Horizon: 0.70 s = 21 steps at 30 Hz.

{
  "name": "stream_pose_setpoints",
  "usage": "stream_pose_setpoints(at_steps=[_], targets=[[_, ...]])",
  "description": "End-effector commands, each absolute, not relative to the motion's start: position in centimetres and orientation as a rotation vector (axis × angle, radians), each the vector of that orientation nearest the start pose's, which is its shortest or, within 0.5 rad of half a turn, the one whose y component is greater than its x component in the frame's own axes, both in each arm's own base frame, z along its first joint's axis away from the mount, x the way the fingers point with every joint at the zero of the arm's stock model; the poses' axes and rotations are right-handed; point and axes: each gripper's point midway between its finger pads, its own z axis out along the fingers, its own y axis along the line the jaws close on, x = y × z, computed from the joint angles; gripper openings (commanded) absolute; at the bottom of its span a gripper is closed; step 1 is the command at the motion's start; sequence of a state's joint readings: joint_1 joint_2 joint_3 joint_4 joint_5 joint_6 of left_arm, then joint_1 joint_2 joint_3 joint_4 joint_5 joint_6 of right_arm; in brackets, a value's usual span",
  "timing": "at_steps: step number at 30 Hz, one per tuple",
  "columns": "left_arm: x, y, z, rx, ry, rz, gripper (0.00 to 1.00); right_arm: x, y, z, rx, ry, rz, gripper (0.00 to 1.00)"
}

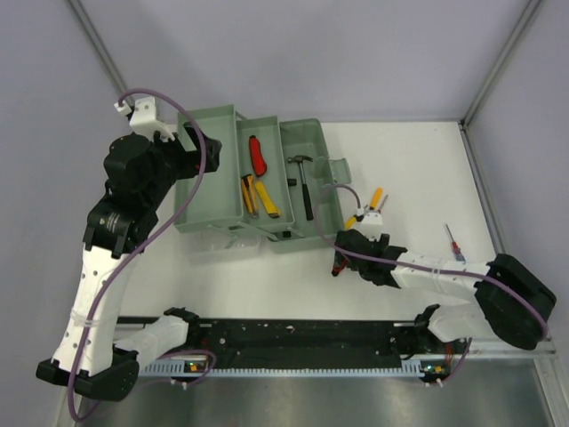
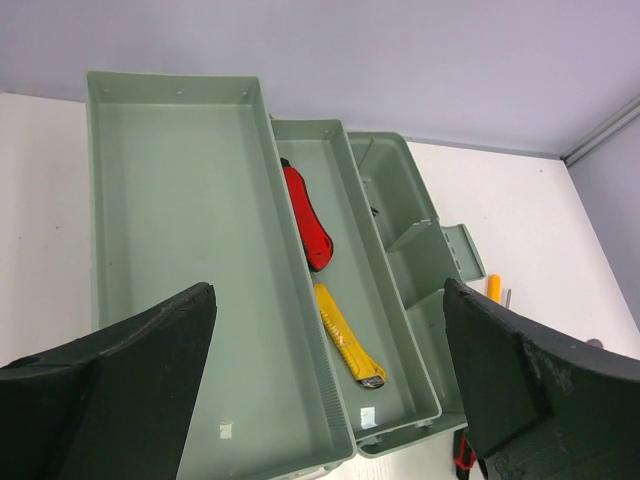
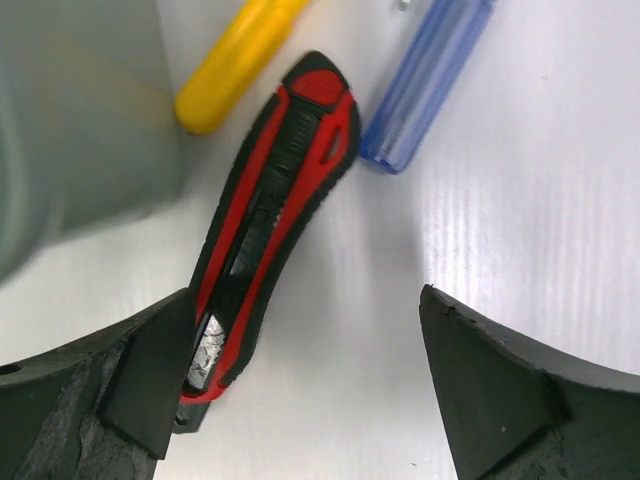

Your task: Pack the tool kit

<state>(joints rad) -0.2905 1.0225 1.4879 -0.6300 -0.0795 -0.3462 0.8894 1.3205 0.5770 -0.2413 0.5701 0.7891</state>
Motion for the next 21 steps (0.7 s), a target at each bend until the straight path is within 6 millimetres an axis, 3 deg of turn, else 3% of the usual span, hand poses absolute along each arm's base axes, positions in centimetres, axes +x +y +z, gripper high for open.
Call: stream_pose_setpoints(at_steps=[1,8,12,21], targets=[[29.8,-8.6,43.7,-0.116,1.691,-0.399,0.98,22.8,15.3,4.3,0.201,2.283,0.061,0.89],[29.9,-8.7,43.9,-0.110,1.684,-0.405,0.98,23.3,14.1,6.9,0.245,2.223,0.141,0.87],[29.9,-8.9,43.9,-0.108,1.684,-0.415,0.98,24.1,16.1,8.4,0.150,2.227,0.196,0.88],[29.8,-9.2,43.7,-0.106,1.697,-0.436,0.98,24.9,20.0,7.3,0.000,2.244,0.174,0.88]])
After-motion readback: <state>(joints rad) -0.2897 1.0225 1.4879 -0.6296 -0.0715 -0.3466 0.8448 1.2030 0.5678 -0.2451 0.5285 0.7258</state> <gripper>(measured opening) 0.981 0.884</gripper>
